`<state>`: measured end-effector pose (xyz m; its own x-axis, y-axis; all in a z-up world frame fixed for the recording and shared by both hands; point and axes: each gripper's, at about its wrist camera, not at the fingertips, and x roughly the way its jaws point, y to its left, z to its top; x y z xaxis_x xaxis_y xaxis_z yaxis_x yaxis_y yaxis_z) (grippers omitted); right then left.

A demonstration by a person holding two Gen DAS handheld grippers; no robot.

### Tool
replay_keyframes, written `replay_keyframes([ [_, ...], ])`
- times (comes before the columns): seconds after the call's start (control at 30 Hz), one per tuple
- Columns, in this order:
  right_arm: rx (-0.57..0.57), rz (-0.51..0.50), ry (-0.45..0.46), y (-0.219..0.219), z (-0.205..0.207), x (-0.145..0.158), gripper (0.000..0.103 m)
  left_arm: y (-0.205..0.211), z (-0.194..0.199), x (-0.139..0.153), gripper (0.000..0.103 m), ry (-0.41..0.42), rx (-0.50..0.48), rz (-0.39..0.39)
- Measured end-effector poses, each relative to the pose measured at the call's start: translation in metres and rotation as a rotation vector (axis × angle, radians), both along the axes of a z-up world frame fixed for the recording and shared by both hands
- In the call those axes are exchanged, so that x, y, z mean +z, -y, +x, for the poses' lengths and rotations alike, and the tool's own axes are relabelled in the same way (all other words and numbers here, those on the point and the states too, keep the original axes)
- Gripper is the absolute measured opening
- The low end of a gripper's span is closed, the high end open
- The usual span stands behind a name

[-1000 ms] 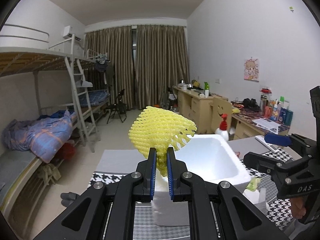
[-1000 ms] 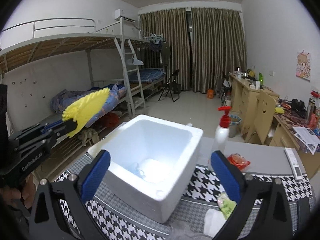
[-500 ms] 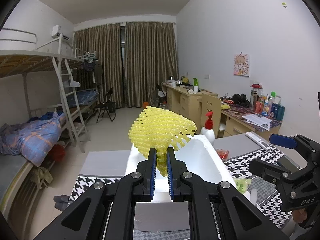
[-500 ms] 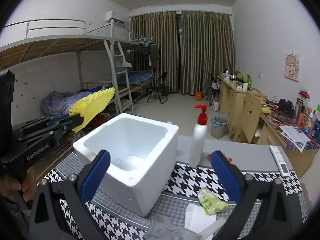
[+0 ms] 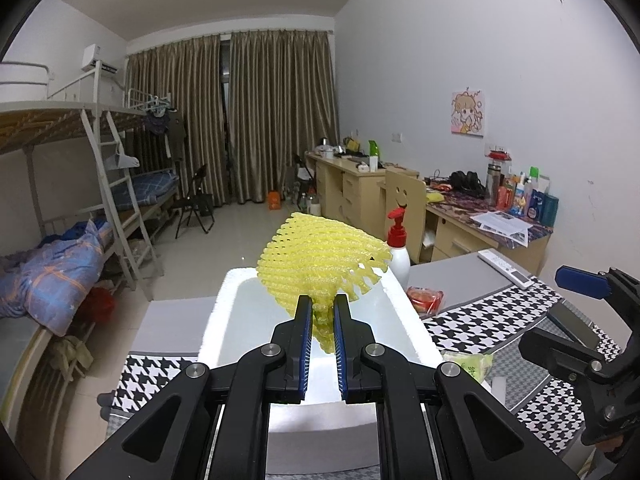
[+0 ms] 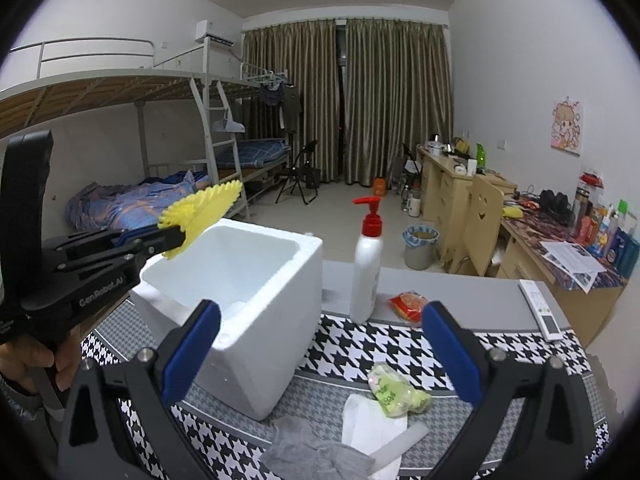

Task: Organize soft objects
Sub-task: 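Lower the yellow net into the foam box and open the left gripper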

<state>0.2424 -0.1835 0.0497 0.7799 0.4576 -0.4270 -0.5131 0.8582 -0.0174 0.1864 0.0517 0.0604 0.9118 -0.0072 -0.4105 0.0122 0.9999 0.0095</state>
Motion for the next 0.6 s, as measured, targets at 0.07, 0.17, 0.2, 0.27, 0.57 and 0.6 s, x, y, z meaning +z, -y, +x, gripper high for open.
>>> replay_keyframes([
  [0.07,-0.003,0.003,-0.005,0.002,0.001,-0.001,0.102,0.001,0.004,-0.002,0.013,-0.011,-0.004,0.009],
  [0.17,-0.011,0.018,-0.02,0.008,0.003,-0.002,0.102,0.001,0.01,-0.005,0.032,-0.029,0.0,0.012],
  [0.2,-0.014,0.021,-0.021,0.009,0.004,-0.002,0.102,0.001,0.011,-0.006,0.04,-0.035,-0.003,0.011],
  [0.27,-0.019,0.025,-0.022,0.011,0.005,-0.002,0.102,0.001,0.01,-0.007,0.07,-0.031,-0.015,0.0],
  [0.57,-0.01,0.029,-0.003,0.014,0.002,-0.001,0.102,0.001,-0.002,-0.001,0.102,0.018,-0.001,-0.016],
  [0.6,-0.01,0.031,0.0,0.014,0.001,0.0,0.102,0.001,-0.003,0.0,0.102,0.021,0.003,-0.02],
])
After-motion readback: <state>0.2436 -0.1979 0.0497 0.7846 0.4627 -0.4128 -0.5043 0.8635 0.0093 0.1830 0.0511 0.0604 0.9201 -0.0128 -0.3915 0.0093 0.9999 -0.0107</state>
